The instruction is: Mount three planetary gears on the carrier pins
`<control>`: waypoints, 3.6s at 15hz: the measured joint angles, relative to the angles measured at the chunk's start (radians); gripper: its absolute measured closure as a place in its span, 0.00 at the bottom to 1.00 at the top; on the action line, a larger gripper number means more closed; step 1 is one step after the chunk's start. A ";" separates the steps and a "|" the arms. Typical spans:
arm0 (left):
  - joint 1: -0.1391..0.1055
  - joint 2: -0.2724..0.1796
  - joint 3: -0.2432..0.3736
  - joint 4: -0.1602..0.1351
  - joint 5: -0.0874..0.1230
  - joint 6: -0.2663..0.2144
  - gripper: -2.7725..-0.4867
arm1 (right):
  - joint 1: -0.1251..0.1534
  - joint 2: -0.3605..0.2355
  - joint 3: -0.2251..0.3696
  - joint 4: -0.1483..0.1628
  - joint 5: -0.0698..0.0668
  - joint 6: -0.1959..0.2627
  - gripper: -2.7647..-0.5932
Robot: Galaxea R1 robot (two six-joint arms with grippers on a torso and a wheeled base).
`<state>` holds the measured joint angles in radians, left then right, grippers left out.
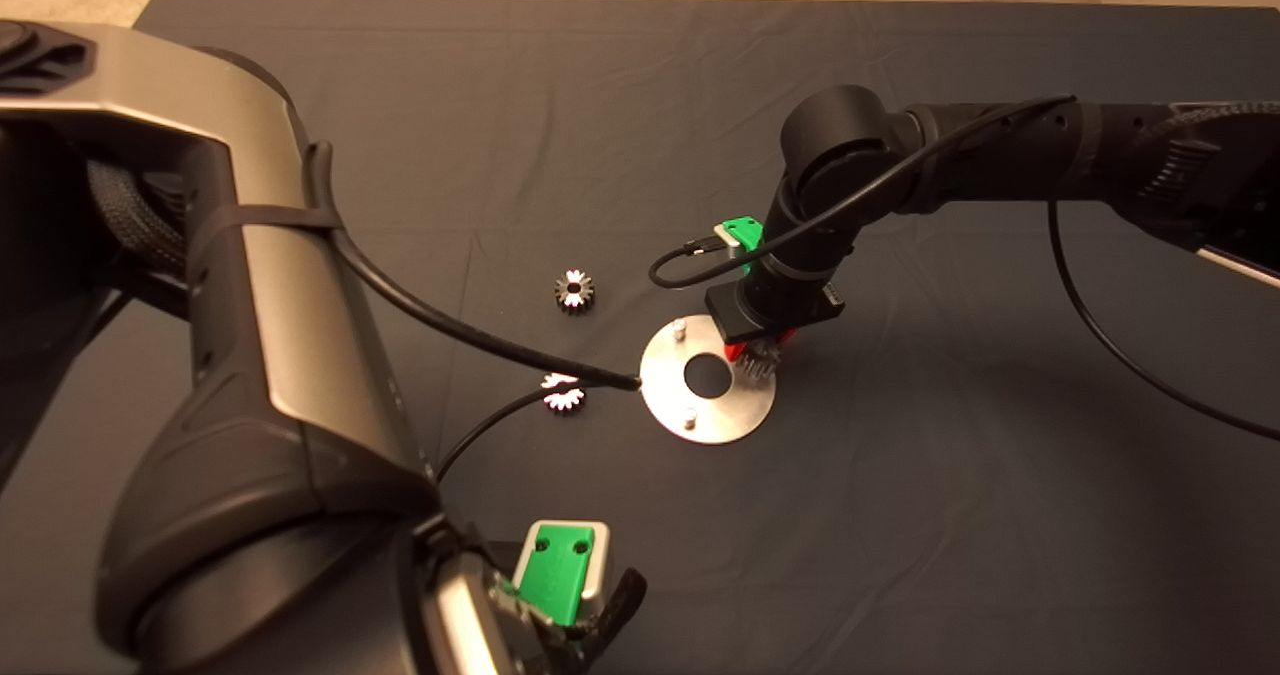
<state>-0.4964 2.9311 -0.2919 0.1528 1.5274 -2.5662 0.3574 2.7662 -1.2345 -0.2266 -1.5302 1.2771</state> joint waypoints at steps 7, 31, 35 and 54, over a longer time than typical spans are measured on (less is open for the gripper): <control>0.000 0.000 0.000 0.000 0.000 0.000 0.19 | 0.000 -0.007 -0.002 -0.019 0.000 -0.029 0.79; 0.000 0.000 0.000 0.000 0.000 0.000 0.19 | -0.016 -0.017 -0.002 -0.033 0.000 -0.043 0.79; 0.000 0.000 0.000 0.000 0.000 0.000 0.19 | -0.016 -0.017 0.000 -0.032 0.000 -0.043 0.79; 0.000 0.000 0.000 0.000 0.000 0.000 0.19 | -0.017 -0.018 0.005 -0.010 -0.001 -0.046 0.79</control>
<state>-0.4960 2.9311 -0.2916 0.1528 1.5274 -2.5662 0.3406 2.7485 -1.2291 -0.2362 -1.5309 1.2311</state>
